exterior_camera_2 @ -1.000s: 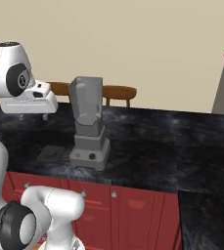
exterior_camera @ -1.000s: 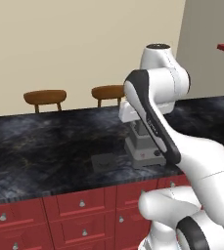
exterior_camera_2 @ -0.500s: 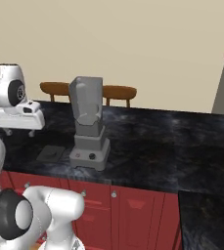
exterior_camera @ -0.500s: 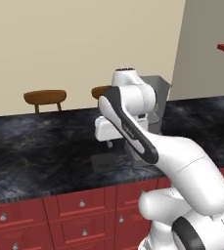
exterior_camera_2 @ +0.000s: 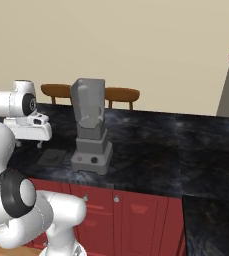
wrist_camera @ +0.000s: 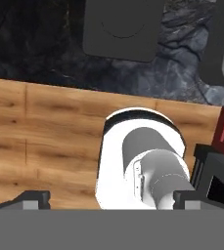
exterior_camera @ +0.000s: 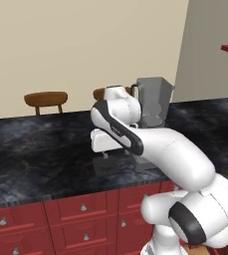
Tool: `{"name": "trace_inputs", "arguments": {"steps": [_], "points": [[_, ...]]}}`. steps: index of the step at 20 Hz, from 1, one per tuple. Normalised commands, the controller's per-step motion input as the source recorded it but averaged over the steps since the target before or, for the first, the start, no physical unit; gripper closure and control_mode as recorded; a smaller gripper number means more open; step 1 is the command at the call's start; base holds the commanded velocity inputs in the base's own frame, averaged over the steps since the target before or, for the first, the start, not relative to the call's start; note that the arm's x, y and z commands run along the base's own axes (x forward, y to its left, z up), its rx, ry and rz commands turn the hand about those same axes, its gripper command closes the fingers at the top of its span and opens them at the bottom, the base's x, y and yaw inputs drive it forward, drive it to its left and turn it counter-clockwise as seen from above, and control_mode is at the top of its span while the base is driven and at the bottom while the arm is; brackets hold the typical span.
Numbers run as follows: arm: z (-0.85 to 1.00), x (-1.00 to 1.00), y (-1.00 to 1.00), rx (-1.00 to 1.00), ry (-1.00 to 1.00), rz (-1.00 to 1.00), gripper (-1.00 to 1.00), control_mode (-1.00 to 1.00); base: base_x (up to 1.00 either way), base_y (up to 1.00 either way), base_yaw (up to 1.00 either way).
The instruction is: Grab the garlic and lime from the fridge, place them in the blender, close the lid, and turn on the blender to create a marinade.
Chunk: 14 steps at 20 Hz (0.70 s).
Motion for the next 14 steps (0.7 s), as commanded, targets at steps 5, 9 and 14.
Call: {"name": "trace_inputs", "arguments": {"steps": [5,9,14], "points": [[-0.62,0.2,0.0,0.05,-0.02,0.0,-1.0,-1.0,0.0,0.0,0.0],[-0.44,0.22,0.0,0.0,-0.07,0.0,-1.0,-1.0,0.0,0.0,0.0],[-0.31,0.33,0.0,0.0,-0.05,0.0,-1.0,-1.0,0.0,0.0,0.0]]}}
